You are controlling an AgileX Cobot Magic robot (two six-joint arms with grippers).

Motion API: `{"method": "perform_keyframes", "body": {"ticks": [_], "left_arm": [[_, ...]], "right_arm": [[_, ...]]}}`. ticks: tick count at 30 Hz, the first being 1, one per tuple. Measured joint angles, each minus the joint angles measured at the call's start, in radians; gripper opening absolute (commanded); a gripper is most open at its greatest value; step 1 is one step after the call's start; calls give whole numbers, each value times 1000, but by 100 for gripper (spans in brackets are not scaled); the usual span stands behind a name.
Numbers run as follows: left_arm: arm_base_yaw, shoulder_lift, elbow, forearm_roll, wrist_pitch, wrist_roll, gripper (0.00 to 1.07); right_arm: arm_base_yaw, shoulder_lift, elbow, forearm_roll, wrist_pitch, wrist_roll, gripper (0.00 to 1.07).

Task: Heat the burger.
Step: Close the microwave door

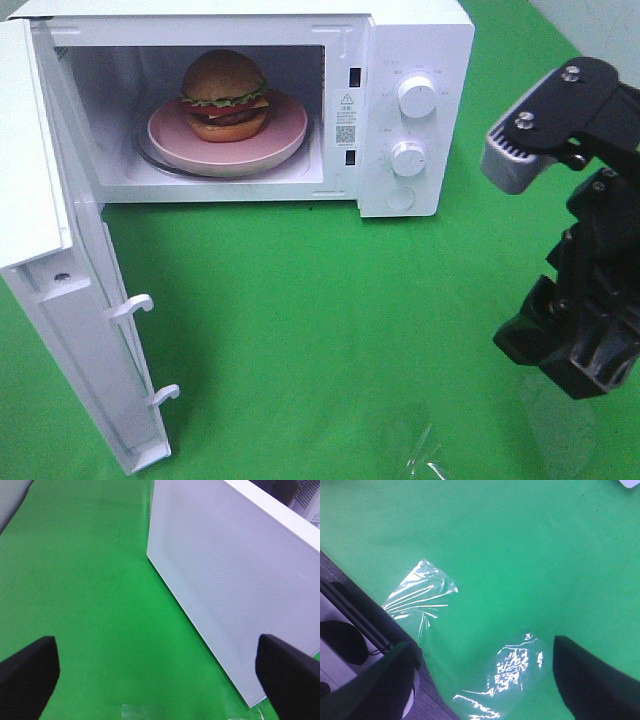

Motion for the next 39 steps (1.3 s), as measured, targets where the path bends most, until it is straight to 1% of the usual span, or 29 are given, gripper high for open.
{"method": "perform_keyframes", "body": {"ticks": [2,4,9,10,11,12,15,17,18,19,20,21,22,23,24,25,27,28,29,30,31,32,33,35,38,39], "left_arm": [[0,0,0,0,0,0,100],[0,0,0,0,0,0,100],[0,0,0,0,0,0,100],[0,0,0,0,0,0,100],[0,0,0,0,0,0,100],[0,0,0,0,0,0,100],[0,0,0,0,0,0,100],[0,0,0,0,0,0,100],[0,0,0,0,0,0,100],[0,0,0,0,0,0,100],[0,0,0,0,0,0,100],[0,0,0,0,0,0,100],[0,0,0,0,0,0,100],[0,0,0,0,0,0,100],[0,0,0,0,0,0,100],[0,0,0,0,0,0,100],[0,0,0,0,0,0,100],[0,0,0,0,0,0,100],[0,0,0,0,0,0,100],[0,0,0,0,0,0,100],[0,0,0,0,0,0,100],[0,0,0,0,0,0,100],[0,0,0,0,0,0,100],[0,0,0,0,0,0,100],[0,0,0,0,0,0,100],[0,0,0,0,0,0,100]], "right_arm": [[0,-33,13,0,17,15,76],[0,-108,51,0,46,36,76],[-4,-174,101,0,59,62,76],[-29,-205,125,1,70,86,76],[-29,-205,125,1,70,86,76],[-77,-236,150,1,71,106,76],[-101,-249,162,1,71,111,76],[-220,-325,195,6,87,121,76],[-220,-325,195,6,87,121,76],[-267,-367,202,23,107,135,76],[-267,-367,202,23,107,135,76],[-311,-411,206,43,119,141,76],[-311,-411,206,43,119,141,76],[-356,-460,210,60,137,150,76],[-356,-460,210,60,137,150,76],[-393,-507,211,69,150,154,76],[-408,-535,211,71,152,154,76],[-444,-593,211,75,154,151,76],[-444,-593,211,75,154,151,76],[-477,-647,211,76,154,137,76],[-477,-647,211,76,154,137,76],[-508,-699,211,76,154,120,76],[-508,-699,211,76,154,120,76],[-559,-806,213,79,152,102,76],[-569,-831,220,80,147,102,76],[-586,-871,239,82,141,102,76]]}}
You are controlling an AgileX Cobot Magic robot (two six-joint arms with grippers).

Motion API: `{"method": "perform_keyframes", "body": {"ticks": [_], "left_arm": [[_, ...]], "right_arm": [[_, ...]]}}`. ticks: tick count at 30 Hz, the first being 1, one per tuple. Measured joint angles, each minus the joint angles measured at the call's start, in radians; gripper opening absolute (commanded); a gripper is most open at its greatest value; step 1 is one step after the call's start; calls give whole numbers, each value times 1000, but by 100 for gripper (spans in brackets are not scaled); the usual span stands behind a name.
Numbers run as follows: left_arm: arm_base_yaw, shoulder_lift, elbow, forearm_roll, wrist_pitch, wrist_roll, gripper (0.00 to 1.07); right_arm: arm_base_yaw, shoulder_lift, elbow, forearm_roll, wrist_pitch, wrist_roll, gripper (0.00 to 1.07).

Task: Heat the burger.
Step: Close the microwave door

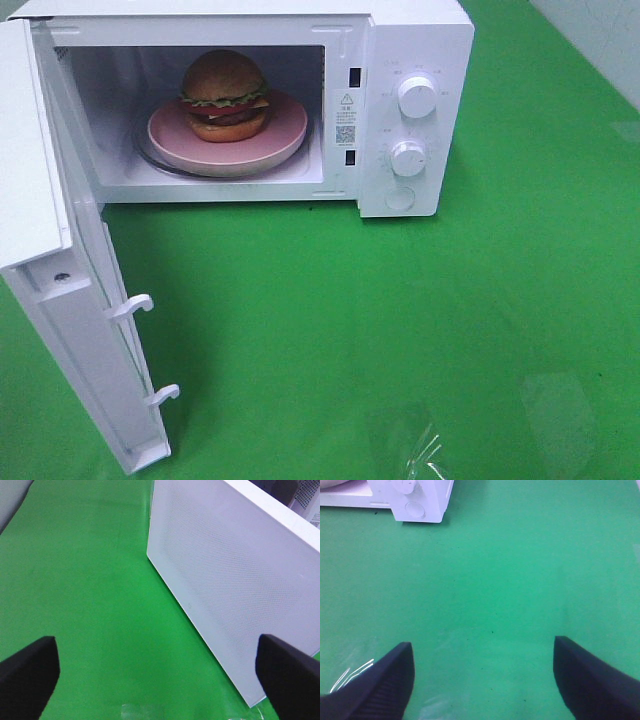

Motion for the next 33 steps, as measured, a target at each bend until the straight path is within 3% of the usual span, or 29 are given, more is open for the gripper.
{"method": "perform_keyframes", "body": {"ticks": [12,33], "left_arm": [[0,0,0,0,0,0,100],[0,0,0,0,0,0,100]], "right_arm": [[-89,-223,29,7,2,0,76],[-98,-226,29,7,2,0,76]]}}
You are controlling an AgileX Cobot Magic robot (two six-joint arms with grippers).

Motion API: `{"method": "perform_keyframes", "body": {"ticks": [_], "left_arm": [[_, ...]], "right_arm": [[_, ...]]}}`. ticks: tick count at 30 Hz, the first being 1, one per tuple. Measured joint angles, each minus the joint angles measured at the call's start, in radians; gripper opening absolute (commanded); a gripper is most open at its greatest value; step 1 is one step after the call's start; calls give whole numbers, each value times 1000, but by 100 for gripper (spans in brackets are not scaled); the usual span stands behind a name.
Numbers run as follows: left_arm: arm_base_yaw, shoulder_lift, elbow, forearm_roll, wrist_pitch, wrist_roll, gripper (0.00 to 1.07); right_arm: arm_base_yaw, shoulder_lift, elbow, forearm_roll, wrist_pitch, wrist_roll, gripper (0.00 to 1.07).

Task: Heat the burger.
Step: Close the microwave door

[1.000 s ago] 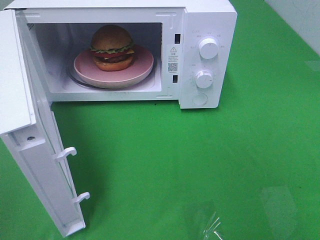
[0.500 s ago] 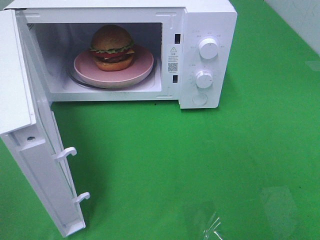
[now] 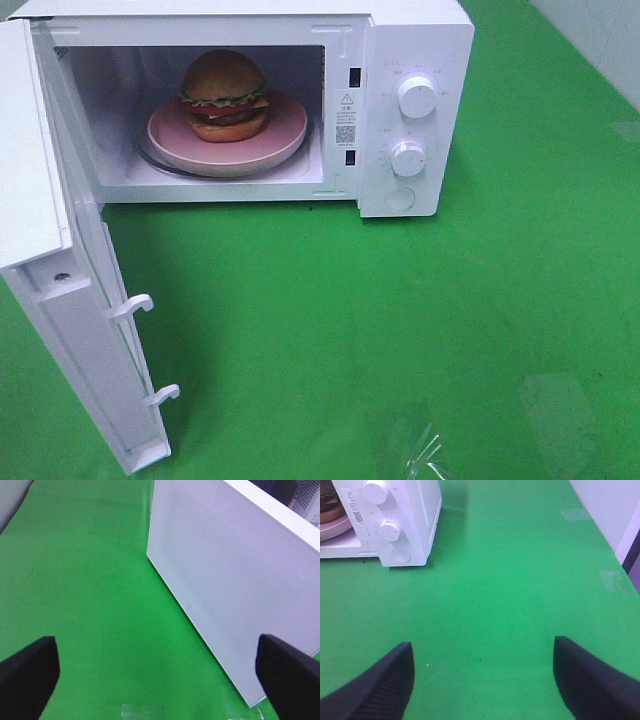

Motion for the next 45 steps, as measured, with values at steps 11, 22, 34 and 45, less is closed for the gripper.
{"method": "perform_keyframes", "body": {"ticks": [11,22,34,45], "left_arm": [[0,0,0,0,0,0,100],[0,0,0,0,0,0,100],[0,0,0,3,0,0,100],[0,0,0,3,0,0,97]], "right_arm": [[0,0,0,0,0,0,76],[0,0,0,0,0,0,76],[0,0,0,0,0,0,76],[0,0,0,0,0,0,76]]}}
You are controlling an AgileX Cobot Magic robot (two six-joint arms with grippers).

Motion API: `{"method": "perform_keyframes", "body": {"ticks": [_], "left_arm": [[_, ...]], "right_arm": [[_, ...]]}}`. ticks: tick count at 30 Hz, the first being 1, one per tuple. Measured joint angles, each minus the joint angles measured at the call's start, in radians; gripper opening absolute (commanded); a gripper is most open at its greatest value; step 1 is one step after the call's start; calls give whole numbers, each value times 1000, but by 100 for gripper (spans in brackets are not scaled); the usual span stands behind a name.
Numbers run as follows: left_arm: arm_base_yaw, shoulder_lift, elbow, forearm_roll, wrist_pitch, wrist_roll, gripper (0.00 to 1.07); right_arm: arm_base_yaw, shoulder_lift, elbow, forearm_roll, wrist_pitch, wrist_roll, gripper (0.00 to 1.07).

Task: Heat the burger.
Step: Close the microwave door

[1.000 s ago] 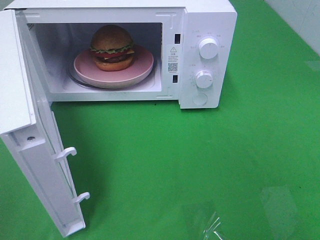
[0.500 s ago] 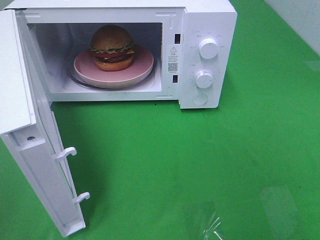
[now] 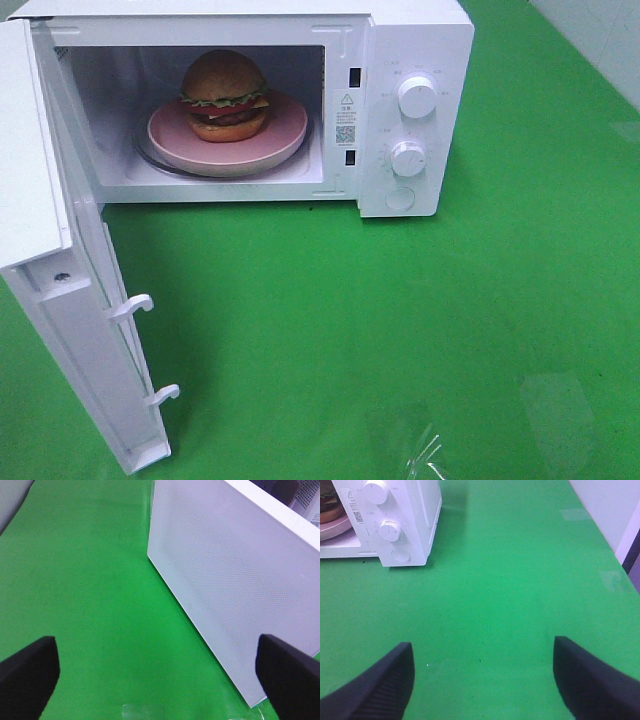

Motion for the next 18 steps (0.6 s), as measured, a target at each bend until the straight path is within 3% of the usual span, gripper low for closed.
{"method": "perform_keyframes", "body": {"ticks": [3,5,6,7,10,11,12,13,14,16,17,18], "left_arm": [[0,0,-5,0,-1,0,94],[0,23,-37,4,-32,0,80],[0,23,-37,4,-32,0,80],[0,49,-43,9,-55,0,71],[0,64,-44,9,-62,0,65],[0,103,-44,9,-81,0,55],[0,103,-44,9,-81,0,55],[0,144,-44,9,-98,0,44],[0,144,-44,9,-98,0,44],[0,220,-46,9,-140,0,23],[0,220,-46,9,-140,0,23],[0,261,-46,8,-161,0,10]], "right_arm": [[0,0,0,0,0,0,76],[0,0,0,0,0,0,76],[0,0,0,0,0,0,76],[0,0,0,0,0,0,76],[0,0,0,0,0,0,76],[0,0,0,0,0,0,76],[0,0,0,0,0,0,76],[0,0,0,0,0,0,76],[0,0,0,0,0,0,76],[0,0,0,0,0,0,76],[0,0,0,0,0,0,76],[0,0,0,0,0,0,76]]}}
